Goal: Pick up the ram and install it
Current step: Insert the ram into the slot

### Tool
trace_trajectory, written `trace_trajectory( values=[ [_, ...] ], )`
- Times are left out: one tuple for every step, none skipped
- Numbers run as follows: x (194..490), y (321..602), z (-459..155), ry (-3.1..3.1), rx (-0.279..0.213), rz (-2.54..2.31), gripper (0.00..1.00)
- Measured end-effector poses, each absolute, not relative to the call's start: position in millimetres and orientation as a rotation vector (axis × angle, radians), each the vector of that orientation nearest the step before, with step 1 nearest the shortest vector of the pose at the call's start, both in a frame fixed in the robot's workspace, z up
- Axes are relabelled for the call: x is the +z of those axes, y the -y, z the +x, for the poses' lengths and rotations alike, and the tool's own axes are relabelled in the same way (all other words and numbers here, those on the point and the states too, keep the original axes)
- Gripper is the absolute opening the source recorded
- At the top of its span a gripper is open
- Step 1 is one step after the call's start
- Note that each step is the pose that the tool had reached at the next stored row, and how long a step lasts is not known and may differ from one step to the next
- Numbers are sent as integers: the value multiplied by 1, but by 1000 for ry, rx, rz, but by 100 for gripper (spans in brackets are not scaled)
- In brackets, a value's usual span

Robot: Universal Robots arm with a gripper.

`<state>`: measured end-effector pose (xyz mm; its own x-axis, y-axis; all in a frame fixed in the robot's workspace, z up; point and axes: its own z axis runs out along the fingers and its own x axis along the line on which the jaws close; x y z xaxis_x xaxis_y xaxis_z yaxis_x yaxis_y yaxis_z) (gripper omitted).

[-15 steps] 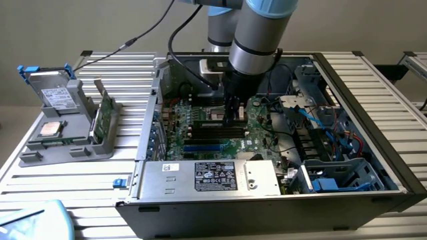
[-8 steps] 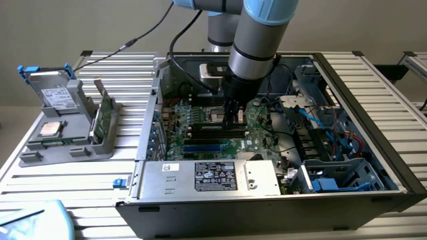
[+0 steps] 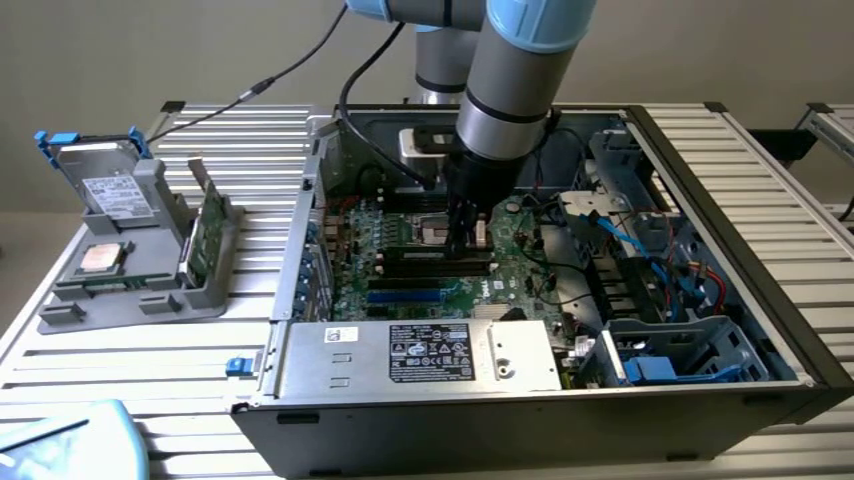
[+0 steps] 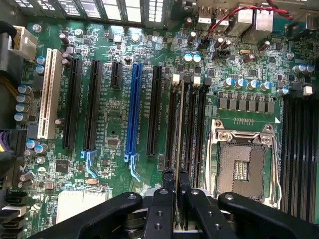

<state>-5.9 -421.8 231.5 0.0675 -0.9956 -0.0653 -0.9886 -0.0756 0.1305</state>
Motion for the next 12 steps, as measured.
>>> trace_trajectory(
  values=[
    [231,421,-6,2099,-209,2256,14],
    [231,421,-6,2098,-207,2254,14],
    [230,420,-6,2096,-204,2252,14],
    [230,420,-6,2092,-201,2249,14],
    [230,419,-6,2087,-198,2245,14],
    [230,418,-6,2082,-196,2243,14],
    [230,418,-6,2079,-196,2241,14],
    [230,418,-6,2077,-195,2240,14],
    [230,418,-6,2077,-195,2240,14],
    [230,418,-6,2077,-195,2240,14],
    [229,418,-6,2077,-195,2240,14],
    [229,418,-6,2076,-194,2240,14]
  ],
)
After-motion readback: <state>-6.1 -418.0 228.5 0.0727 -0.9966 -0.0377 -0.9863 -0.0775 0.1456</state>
